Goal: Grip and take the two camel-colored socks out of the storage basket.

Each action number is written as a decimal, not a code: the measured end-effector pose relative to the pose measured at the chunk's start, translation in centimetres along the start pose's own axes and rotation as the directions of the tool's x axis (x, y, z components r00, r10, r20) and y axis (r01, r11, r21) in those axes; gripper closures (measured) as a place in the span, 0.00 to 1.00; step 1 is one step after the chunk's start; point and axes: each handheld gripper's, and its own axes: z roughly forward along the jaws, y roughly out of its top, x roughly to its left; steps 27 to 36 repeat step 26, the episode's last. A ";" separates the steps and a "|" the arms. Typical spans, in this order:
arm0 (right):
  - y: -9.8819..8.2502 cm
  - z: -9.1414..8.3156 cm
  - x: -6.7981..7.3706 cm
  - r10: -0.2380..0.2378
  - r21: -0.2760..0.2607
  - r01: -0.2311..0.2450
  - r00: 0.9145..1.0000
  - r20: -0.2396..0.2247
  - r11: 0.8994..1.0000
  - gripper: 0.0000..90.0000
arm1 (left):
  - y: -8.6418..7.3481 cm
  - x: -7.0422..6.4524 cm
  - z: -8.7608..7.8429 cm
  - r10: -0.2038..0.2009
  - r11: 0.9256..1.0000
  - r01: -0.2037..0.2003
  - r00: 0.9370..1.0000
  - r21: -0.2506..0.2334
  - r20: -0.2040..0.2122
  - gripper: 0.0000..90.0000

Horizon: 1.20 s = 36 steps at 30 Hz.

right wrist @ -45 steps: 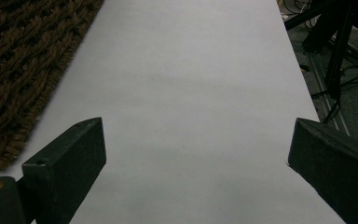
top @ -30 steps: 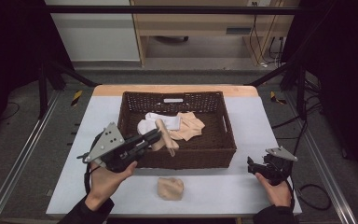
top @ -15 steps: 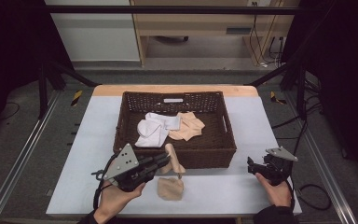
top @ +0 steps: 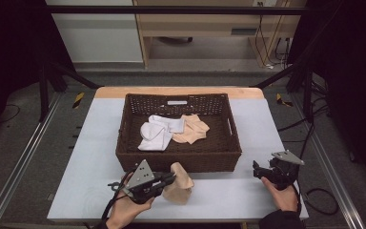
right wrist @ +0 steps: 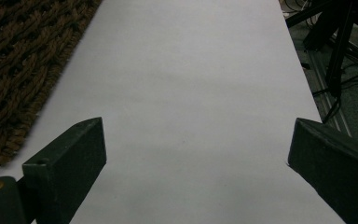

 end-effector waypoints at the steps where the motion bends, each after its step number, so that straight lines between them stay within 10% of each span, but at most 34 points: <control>1: 0.0 0.0 0.0 -0.003 0.000 0.003 1.000 -0.001 1.000 0.05 | -0.4 0.2 0.2 -0.007 1.000 0.007 1.000 0.014 -0.002 0.94; 9: 0.0 0.0 0.0 -0.005 0.003 0.005 1.000 -0.002 1.000 0.05 | -2.6 1.3 0.6 -0.028 0.992 0.032 0.999 0.122 -0.034 0.85; 17: 0.0 0.0 0.0 -0.001 0.001 0.001 1.000 -0.002 1.000 0.05 | -3.8 2.6 -1.0 -0.039 0.996 0.047 0.994 0.077 -0.107 0.56; 26: 0.0 0.0 -0.2 -0.004 -0.002 0.004 1.000 0.000 1.000 0.05 | -6.0 5.2 -3.3 -0.111 0.987 0.135 0.966 0.090 -0.233 0.40; 36: 0.0 0.0 -0.2 -0.004 -0.002 0.004 1.000 0.000 1.000 0.05 | -6.0 5.2 -3.3 -0.111 0.987 0.135 0.966 0.090 -0.233 0.40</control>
